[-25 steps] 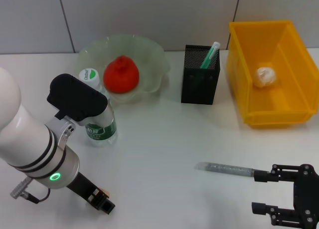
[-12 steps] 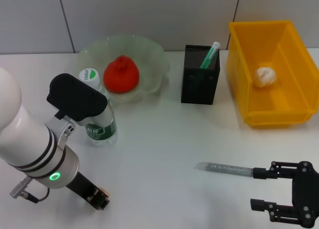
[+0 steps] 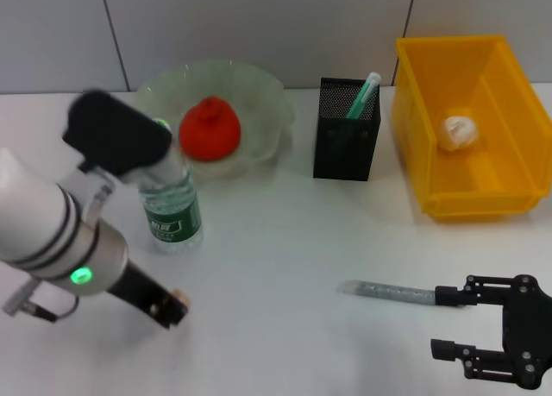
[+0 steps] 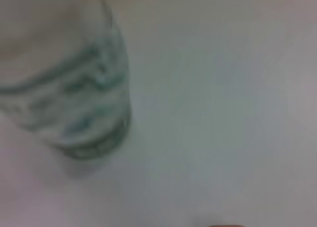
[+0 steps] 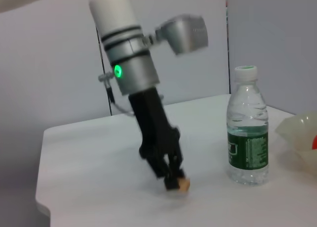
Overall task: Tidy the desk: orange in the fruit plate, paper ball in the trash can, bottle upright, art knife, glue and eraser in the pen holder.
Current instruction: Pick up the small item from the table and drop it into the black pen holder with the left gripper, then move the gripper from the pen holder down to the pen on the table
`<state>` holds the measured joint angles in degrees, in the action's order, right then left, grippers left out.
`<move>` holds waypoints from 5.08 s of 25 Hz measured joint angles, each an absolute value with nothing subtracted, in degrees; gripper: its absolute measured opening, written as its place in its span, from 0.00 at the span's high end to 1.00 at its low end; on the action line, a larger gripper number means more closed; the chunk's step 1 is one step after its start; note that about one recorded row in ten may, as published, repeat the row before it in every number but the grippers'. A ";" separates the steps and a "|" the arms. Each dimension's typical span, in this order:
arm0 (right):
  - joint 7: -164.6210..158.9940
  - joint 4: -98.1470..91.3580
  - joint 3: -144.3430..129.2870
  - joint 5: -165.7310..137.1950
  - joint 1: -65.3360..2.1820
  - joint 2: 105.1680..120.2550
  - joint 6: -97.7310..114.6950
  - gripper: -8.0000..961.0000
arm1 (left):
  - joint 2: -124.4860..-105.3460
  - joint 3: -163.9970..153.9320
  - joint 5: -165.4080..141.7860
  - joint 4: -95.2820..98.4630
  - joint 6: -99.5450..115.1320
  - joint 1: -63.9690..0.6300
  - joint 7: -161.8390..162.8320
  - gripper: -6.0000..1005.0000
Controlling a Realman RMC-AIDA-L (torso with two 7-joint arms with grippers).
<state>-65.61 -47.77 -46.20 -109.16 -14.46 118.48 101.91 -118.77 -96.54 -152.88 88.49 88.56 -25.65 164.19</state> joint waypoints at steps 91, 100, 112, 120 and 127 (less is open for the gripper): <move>-75.33 -43.15 -33.49 -109.34 -16.44 118.82 106.37 0.34 | -119.17 -88.99 -79.18 36.42 30.29 -54.09 88.51 0.73; -75.34 -43.16 -33.49 -109.61 -16.45 118.82 106.43 0.34 | -119.18 -93.03 -76.39 36.29 27.86 -54.43 88.65 0.69; -75.43 -42.61 -33.24 -109.95 -16.66 118.72 106.34 0.34 | -118.92 -92.32 -75.85 41.13 32.56 -49.43 88.46 0.25; -76.57 -43.05 -33.12 -109.96 -17.79 118.45 106.34 0.34 | -117.99 -81.49 -77.09 54.73 57.18 -36.00 88.57 0.19; -82.52 -48.08 -33.43 -111.00 -18.66 118.81 105.97 0.34 | -116.18 -70.07 -77.30 58.13 79.42 -27.19 88.46 0.19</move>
